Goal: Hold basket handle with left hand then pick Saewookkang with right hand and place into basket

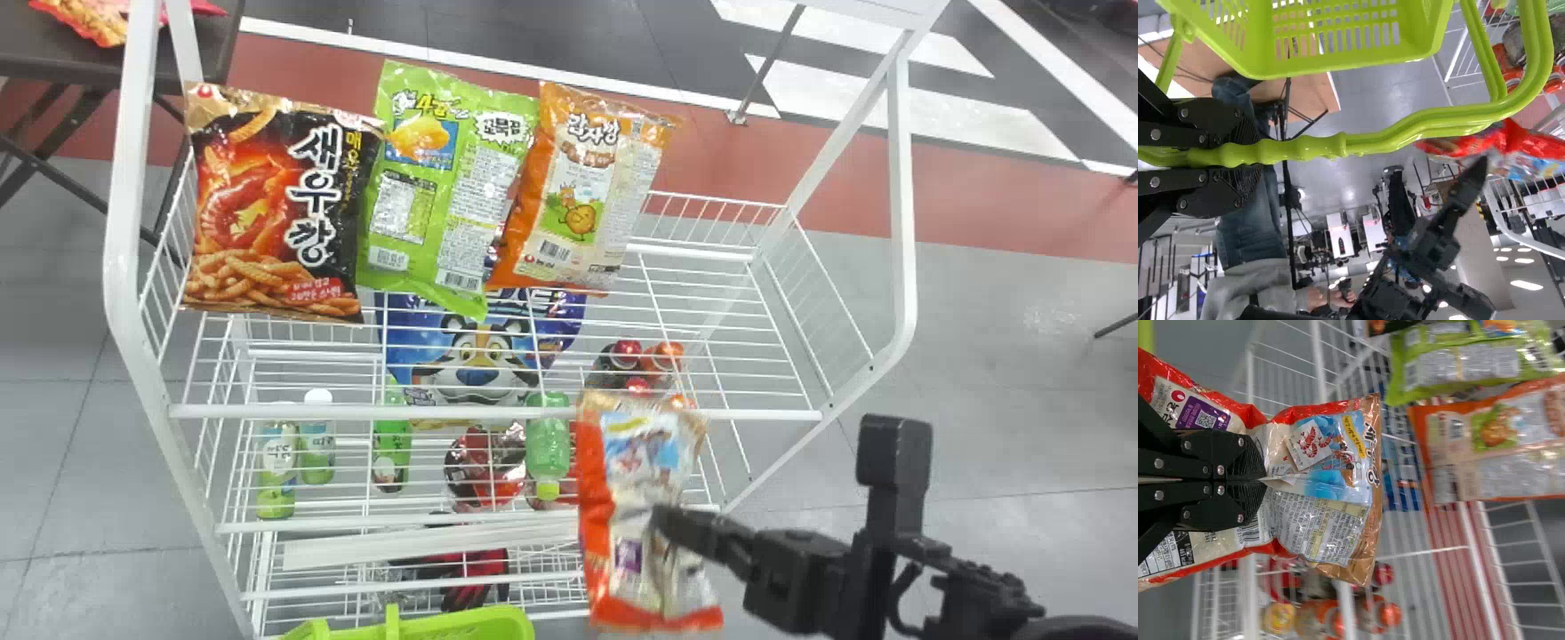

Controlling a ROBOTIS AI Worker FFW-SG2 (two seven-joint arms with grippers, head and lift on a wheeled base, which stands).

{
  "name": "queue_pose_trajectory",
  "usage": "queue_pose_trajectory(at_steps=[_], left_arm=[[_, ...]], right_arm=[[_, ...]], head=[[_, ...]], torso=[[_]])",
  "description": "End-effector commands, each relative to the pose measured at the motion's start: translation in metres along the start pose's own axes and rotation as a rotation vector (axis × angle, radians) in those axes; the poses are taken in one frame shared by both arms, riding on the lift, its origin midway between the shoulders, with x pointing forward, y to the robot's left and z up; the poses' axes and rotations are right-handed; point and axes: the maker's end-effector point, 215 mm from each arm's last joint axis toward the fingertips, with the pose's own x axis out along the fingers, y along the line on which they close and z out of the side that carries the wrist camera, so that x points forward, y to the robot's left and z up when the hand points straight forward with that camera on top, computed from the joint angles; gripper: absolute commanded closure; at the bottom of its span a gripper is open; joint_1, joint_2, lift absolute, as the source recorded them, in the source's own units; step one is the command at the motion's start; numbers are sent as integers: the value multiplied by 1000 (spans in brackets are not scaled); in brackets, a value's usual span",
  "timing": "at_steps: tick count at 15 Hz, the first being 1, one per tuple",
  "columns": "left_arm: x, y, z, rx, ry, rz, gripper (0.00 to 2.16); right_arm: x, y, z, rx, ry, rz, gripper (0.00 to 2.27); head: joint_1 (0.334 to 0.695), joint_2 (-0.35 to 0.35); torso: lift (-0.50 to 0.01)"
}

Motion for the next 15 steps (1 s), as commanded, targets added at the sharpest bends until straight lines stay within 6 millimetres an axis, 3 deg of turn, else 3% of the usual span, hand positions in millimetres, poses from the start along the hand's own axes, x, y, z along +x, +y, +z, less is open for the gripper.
queue_pose_trajectory(at_steps=[1, 3, 5, 10, 15], left_arm=[[0, 1, 4, 6, 0, 4, 1828], [2, 2, 7, 10, 2, 7, 1828], [2, 2, 8, 12, 4, 10, 1828], [4, 0, 8, 15, 7, 8, 1828], [4, -3, 6, 13, 12, -2, 1828]], right_arm=[[-6, 28, -46, 41, 153, 85, 2246], [-13, 52, -68, 46, 225, 152, 2246], [-18, 77, -69, 17, 237, 202, 2246], [-8, 132, -96, -32, 308, 314, 2246], [6, 146, -138, -77, 406, 298, 2250]], head=[[695, -350], [695, -350], [695, -350], [695, -350], [695, -350]], torso=[[-19], [-19], [-19], [-19], [-19]])
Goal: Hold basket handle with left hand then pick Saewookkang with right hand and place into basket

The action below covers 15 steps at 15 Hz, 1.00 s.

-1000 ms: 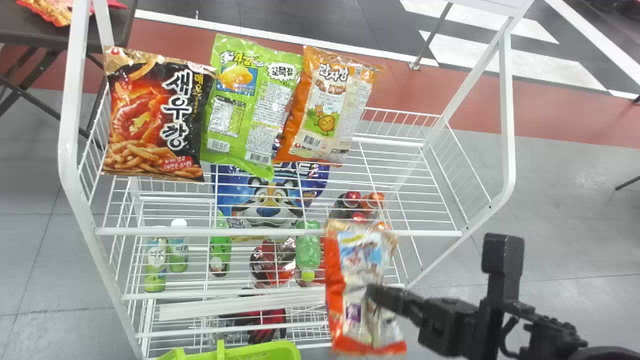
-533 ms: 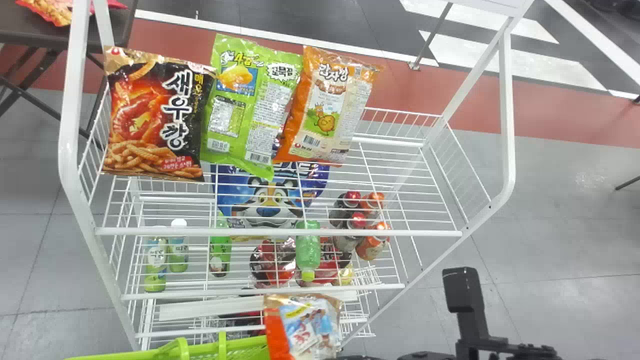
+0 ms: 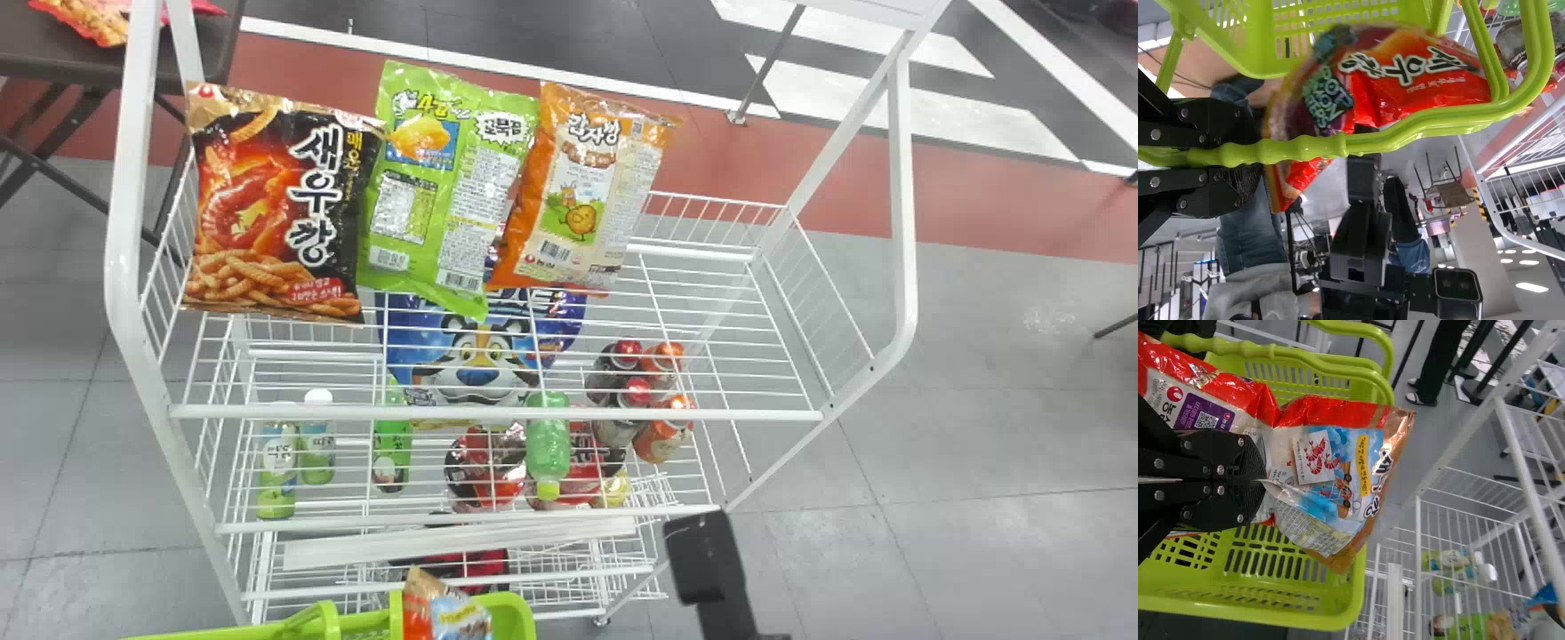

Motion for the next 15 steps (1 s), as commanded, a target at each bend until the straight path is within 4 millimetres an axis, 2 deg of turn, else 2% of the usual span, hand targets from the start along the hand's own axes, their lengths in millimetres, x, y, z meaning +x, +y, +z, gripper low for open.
queue_pose_trajectory(at_steps=[1, 4, 5, 9, 10, 11, 12, 15], left_arm=[[0, -2, -1, 0, 4, -6, 1828], [0, -3, -4, -5, 8, -9, 1828], [0, -4, -4, -7, 8, -10, 1828], [0, -7, -8, -7, 13, -16, 1828], [0, -9, -9, -7, 13, -16, 1828], [-1, -9, -10, -8, 15, -16, 1828], [-1, -9, -11, -8, 15, -16, 1828], [-1, -11, -11, -4, 13, -19, 1828]], right_arm=[[10, -1, -19, 0, 59, -11, 2246], [23, -21, -36, 20, 114, -51, 2246], [29, -28, -48, 27, 150, -61, 2250], [56, -36, -37, 28, 106, -51, 2213], [58, -35, -34, 28, 98, -36, 1798], [58, -35, -30, 22, 88, -31, 1031], [57, -34, -24, 16, 76, -20, 2], [39, -38, -3, 4, 22, -27, 53]], head=[[695, -350], [695, -350], [695, -350], [695, -350], [695, -350], [695, -350], [695, -350], [695, -350]], torso=[[-19], [-19], [-19], [-19], [-19], [-19], [-19], [-19]])
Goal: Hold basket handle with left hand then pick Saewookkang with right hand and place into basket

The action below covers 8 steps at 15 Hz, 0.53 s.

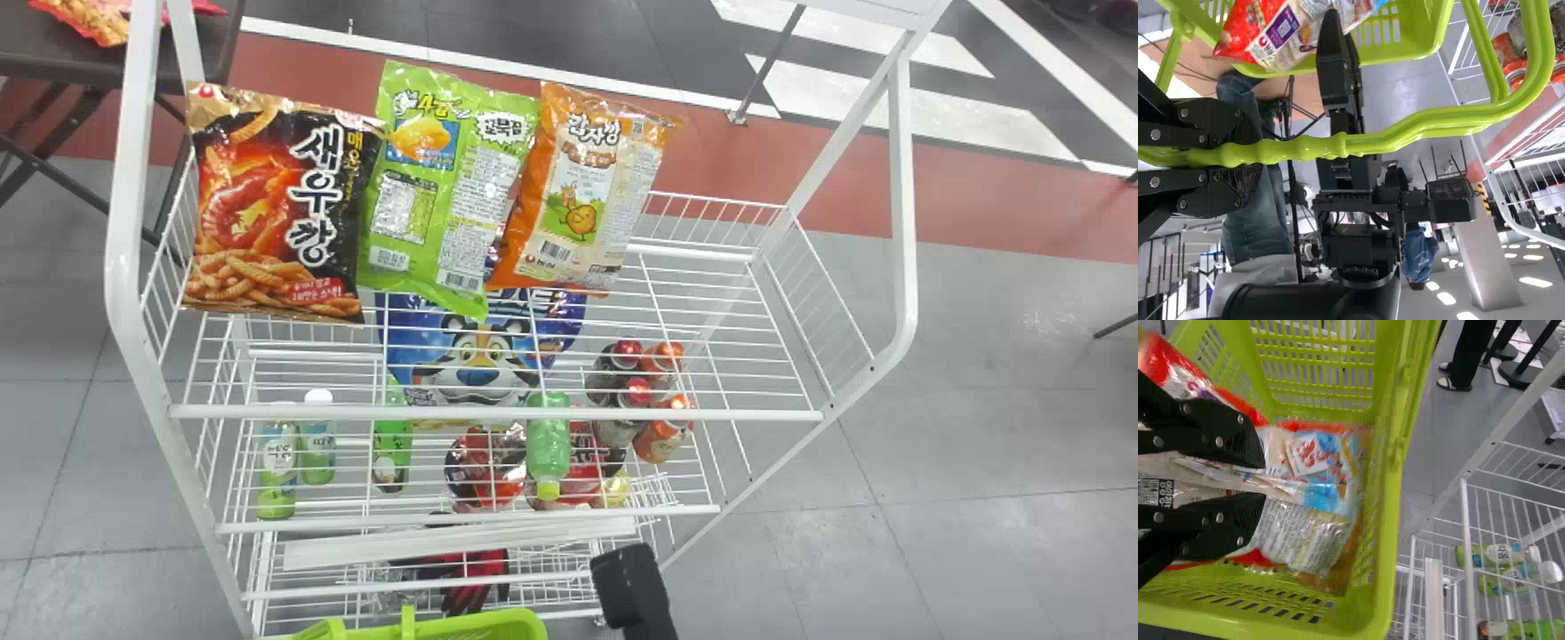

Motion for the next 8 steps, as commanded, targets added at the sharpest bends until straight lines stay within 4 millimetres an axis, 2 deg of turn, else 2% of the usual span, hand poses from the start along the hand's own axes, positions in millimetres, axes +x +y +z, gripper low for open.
queue_pose_trajectory(at_steps=[1, 3, 5, 8], left_arm=[[0, -1, 0, 1, 0, -2, 1828], [0, -2, -1, 0, -1, -4, 1828], [0, -1, -1, 1, -3, -4, 1828], [2, 0, 1, 10, -10, -7, 1828]], right_arm=[[-16, -6, 13, -1, -40, -13, 60], [-31, -12, 29, -7, -94, -33, 60], [-60, -23, 75, -65, -262, -78, 76], [-121, -19, 138, -126, -535, -113, 87]], head=[[695, -350], [695, -350], [695, -350], [695, -350]], torso=[[-19], [-19], [-19], [-19]])
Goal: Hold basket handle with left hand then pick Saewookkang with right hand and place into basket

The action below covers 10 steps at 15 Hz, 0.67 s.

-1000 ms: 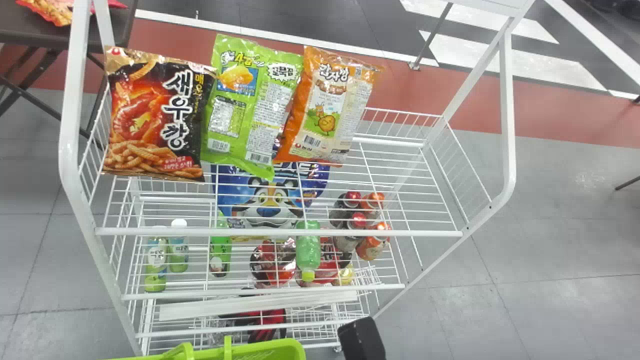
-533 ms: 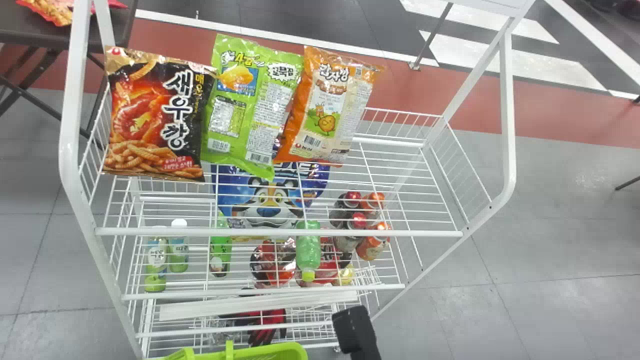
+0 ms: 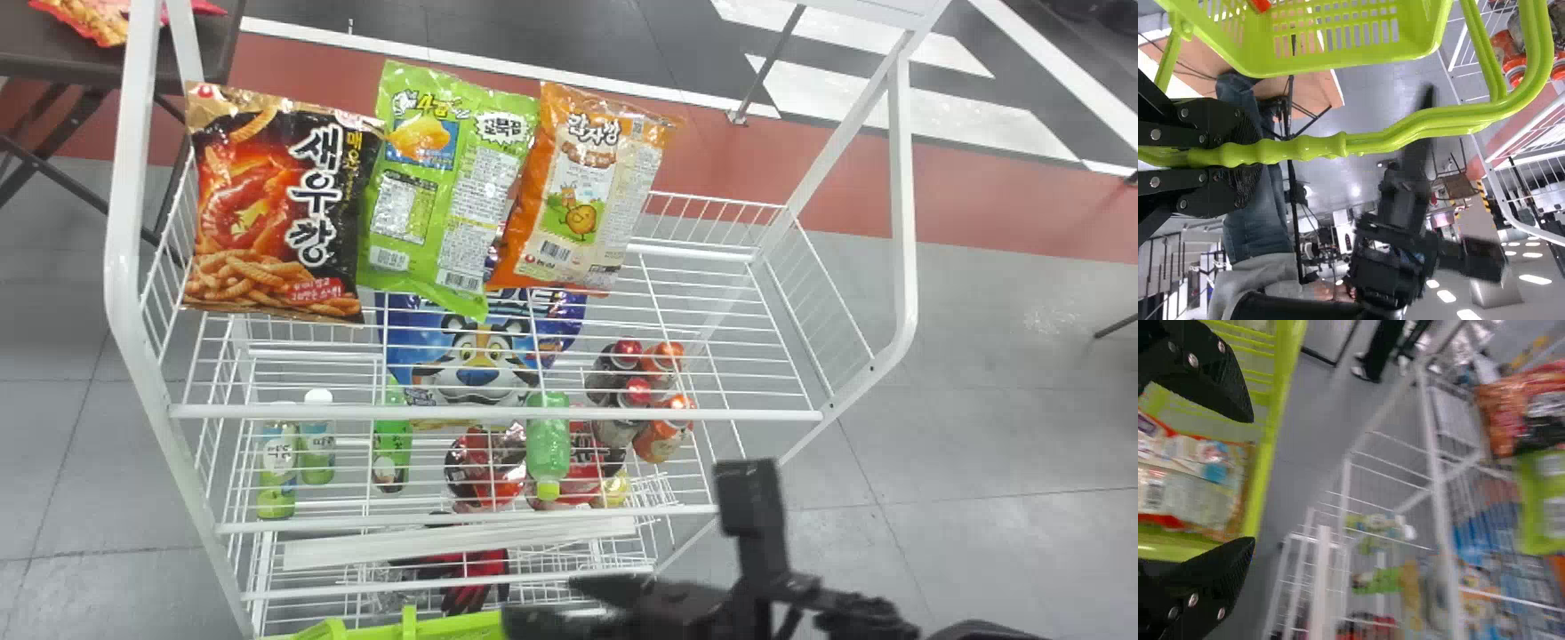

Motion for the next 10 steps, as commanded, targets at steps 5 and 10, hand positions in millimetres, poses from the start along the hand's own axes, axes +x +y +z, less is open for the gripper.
queue_pose_trajectory(at_steps=[5, 10], left_arm=[[9, 1, 6, 30, -18, 4, 1828], [13, 12, 8, 48, -32, 18, 1828]], right_arm=[[-42, 7, 115, -189, -467, -114, 120], [-65, 9, 144, -312, -808, -183, 120]], head=[[695, -350], [695, -350]], torso=[[-19], [-19]])
